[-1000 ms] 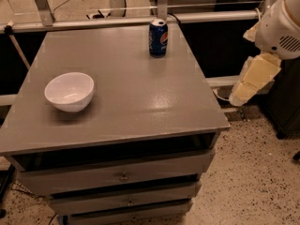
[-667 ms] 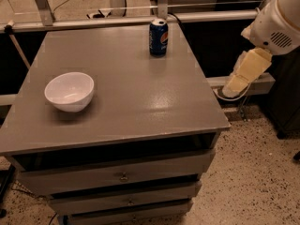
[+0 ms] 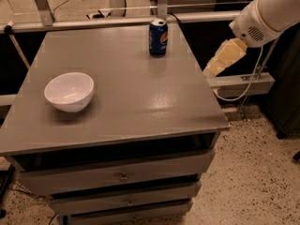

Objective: Knock pepsi can over

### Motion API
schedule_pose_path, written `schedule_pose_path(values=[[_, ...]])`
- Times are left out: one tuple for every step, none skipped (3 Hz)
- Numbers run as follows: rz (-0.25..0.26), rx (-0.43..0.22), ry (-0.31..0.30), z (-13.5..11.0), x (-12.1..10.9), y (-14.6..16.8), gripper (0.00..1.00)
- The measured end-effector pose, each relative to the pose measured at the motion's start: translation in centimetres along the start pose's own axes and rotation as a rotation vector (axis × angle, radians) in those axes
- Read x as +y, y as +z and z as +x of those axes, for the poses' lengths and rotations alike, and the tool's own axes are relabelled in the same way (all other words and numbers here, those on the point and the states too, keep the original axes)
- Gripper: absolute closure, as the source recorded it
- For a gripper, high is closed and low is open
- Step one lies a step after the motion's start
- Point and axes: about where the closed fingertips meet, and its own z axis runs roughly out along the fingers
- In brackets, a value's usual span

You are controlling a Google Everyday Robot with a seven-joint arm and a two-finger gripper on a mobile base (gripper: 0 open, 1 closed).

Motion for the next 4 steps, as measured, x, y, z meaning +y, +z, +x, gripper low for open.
schedule_pose_path(values=[[0.046, -0.073, 0.024, -1.5, -2.0, 1.5, 0.00], [0.046, -0.073, 0.024, -1.5, -2.0, 1.5, 0.00], [0.051, -0.116, 0.049, -2.3, -3.2, 3.7, 0.00], [0.061, -0.186, 0.098, -3.9, -4.8, 6.9, 0.00]])
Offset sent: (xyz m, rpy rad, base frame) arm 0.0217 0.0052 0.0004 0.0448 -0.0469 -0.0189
